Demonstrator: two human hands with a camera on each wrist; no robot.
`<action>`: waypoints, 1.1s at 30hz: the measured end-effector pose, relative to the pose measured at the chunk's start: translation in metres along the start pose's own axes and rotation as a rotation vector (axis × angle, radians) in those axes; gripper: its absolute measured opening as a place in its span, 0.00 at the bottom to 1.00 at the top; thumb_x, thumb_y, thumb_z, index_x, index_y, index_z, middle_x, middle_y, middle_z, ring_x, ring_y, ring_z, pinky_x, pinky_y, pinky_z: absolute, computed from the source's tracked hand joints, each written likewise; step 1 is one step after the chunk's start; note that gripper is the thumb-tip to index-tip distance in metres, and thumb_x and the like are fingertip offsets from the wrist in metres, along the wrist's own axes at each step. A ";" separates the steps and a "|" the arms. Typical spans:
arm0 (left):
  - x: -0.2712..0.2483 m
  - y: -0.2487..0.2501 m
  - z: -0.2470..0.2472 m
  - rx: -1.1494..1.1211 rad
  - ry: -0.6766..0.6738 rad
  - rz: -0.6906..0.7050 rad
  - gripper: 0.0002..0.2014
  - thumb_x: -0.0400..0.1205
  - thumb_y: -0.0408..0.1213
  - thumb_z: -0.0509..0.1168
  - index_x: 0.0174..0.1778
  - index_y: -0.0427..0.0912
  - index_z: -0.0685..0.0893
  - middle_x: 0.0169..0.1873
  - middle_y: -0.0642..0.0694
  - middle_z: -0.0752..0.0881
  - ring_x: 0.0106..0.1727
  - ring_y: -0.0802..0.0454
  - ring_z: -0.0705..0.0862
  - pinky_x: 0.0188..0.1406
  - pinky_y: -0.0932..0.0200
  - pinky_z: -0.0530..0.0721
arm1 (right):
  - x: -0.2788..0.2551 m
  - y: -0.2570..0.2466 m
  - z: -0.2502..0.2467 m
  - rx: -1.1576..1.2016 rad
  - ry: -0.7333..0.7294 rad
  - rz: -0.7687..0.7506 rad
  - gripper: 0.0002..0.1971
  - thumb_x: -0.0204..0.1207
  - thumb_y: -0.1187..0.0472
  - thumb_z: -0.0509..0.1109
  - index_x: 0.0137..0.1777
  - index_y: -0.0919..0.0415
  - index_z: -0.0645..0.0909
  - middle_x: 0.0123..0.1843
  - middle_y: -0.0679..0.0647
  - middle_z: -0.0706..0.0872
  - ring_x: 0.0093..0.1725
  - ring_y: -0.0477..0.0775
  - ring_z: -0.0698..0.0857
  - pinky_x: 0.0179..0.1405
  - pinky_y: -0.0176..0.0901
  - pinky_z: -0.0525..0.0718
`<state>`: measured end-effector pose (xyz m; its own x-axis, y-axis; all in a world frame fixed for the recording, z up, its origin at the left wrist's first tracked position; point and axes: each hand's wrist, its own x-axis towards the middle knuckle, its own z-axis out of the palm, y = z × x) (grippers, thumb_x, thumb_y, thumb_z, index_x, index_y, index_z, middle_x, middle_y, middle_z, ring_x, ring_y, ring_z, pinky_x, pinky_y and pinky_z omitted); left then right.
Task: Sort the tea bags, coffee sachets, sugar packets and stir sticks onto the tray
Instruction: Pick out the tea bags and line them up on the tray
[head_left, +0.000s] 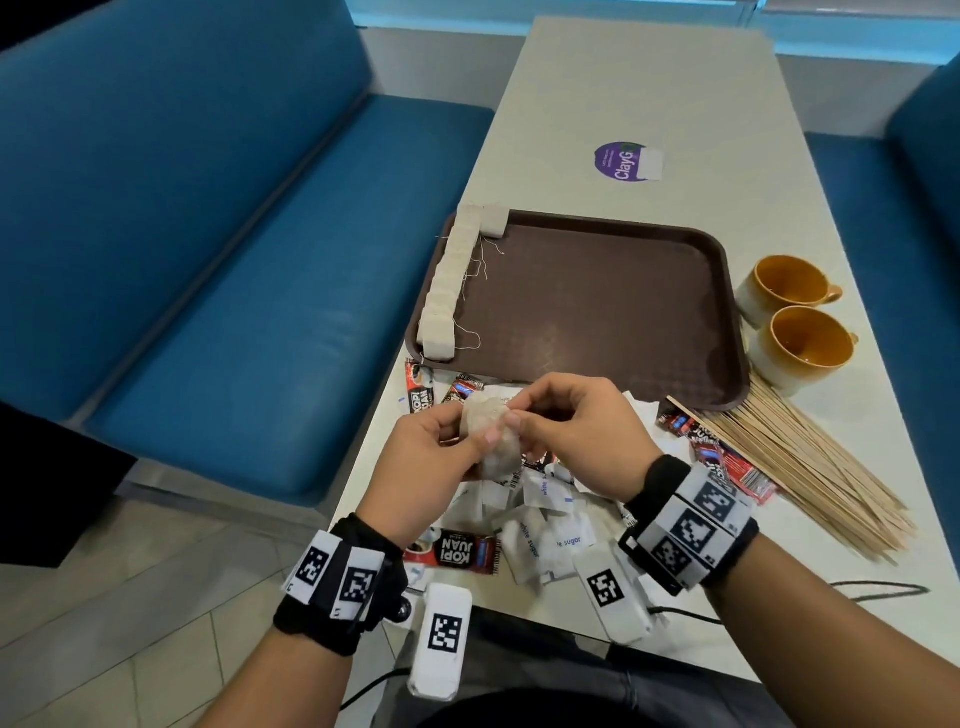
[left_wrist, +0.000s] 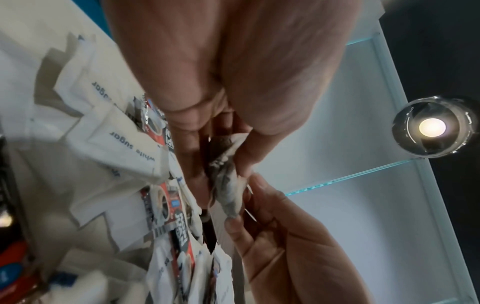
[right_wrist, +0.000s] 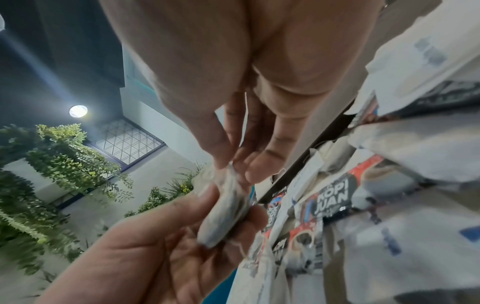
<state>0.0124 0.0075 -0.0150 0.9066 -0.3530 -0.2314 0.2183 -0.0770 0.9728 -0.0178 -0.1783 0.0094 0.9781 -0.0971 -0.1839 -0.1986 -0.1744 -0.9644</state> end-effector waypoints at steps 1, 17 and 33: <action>0.001 -0.003 -0.001 0.028 0.011 0.000 0.05 0.83 0.32 0.74 0.53 0.43 0.93 0.48 0.37 0.94 0.54 0.34 0.92 0.58 0.30 0.89 | 0.001 -0.001 -0.001 -0.016 0.009 0.000 0.03 0.79 0.67 0.79 0.46 0.65 0.88 0.35 0.56 0.91 0.32 0.53 0.88 0.34 0.42 0.88; 0.034 0.005 0.013 1.079 -0.293 0.098 0.23 0.83 0.42 0.63 0.76 0.48 0.80 0.69 0.58 0.83 0.86 0.55 0.55 0.83 0.38 0.60 | 0.001 0.014 -0.020 -1.186 -0.121 -0.019 0.18 0.83 0.51 0.60 0.69 0.41 0.84 0.59 0.44 0.74 0.62 0.55 0.66 0.64 0.52 0.71; 0.015 0.001 -0.007 0.872 -0.142 0.225 0.07 0.84 0.41 0.63 0.49 0.47 0.86 0.47 0.56 0.85 0.66 0.57 0.71 0.60 0.59 0.76 | 0.030 0.019 -0.015 -1.195 -0.061 0.083 0.26 0.78 0.32 0.69 0.66 0.49 0.83 0.63 0.48 0.83 0.69 0.55 0.72 0.70 0.54 0.73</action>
<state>0.0287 0.0087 -0.0178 0.8292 -0.5519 -0.0885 -0.3612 -0.6499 0.6687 0.0064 -0.1990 -0.0117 0.9544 -0.1100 -0.2776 -0.1613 -0.9723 -0.1691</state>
